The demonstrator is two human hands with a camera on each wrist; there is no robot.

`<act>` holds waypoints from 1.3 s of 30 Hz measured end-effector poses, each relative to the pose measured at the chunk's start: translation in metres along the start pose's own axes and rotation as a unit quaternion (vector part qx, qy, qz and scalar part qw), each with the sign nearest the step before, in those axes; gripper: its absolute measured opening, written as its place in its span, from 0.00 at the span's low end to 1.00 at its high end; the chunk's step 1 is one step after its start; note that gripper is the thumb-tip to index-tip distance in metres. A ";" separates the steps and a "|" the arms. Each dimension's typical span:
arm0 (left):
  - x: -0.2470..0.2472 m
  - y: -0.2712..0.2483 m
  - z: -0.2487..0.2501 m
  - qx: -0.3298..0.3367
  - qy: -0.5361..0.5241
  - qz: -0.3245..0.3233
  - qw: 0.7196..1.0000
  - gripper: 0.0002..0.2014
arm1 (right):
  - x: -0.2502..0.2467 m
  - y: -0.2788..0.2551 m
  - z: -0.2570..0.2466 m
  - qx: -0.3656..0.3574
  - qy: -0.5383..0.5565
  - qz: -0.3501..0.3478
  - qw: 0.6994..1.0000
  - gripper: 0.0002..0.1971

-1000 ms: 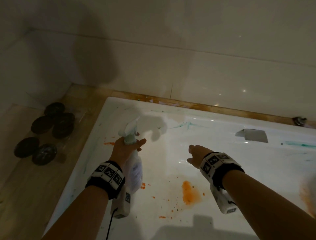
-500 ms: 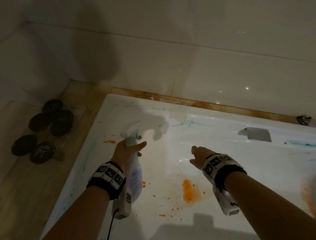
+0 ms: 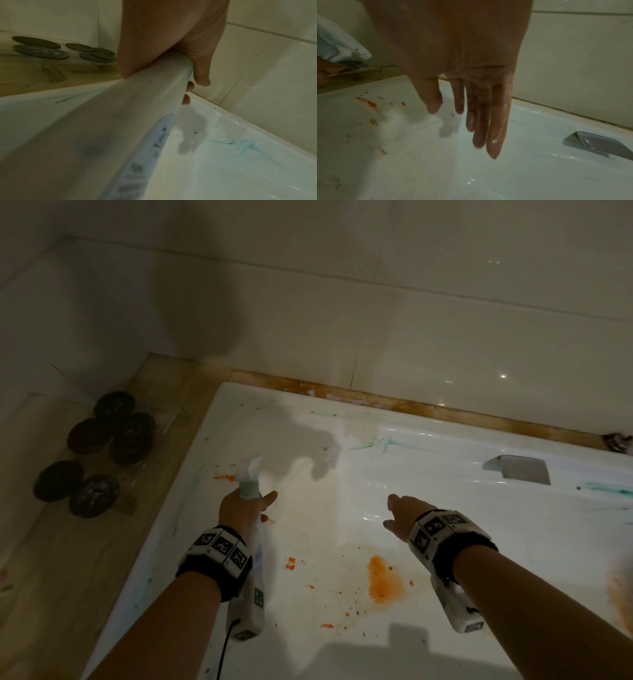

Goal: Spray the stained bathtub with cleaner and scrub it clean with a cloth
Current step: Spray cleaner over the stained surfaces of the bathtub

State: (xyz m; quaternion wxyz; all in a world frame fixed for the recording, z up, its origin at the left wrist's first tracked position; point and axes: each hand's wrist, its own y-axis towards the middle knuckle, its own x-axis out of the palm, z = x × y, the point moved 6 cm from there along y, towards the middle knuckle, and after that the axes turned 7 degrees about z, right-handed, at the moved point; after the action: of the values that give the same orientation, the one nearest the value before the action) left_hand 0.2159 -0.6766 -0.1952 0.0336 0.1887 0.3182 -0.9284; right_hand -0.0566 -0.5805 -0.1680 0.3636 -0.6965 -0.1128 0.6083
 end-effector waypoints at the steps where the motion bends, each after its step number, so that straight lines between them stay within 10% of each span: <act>1: 0.000 0.000 -0.002 -0.003 0.008 -0.010 1.000 0.11 | 0.000 0.000 -0.002 -0.002 -0.001 -0.001 1.000 0.23; 39: -0.073 -0.080 -0.083 -0.072 0.117 -0.074 0.988 0.12 | 0.005 -0.045 -0.064 -0.052 -0.038 0.035 0.997 0.27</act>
State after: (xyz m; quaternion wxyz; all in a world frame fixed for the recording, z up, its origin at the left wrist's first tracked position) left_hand 0.2962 -0.5670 -0.1822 -0.0595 0.2687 0.3989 -0.8747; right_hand 0.0171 -0.5686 -0.1431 0.3003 -0.6944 -0.1336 0.6401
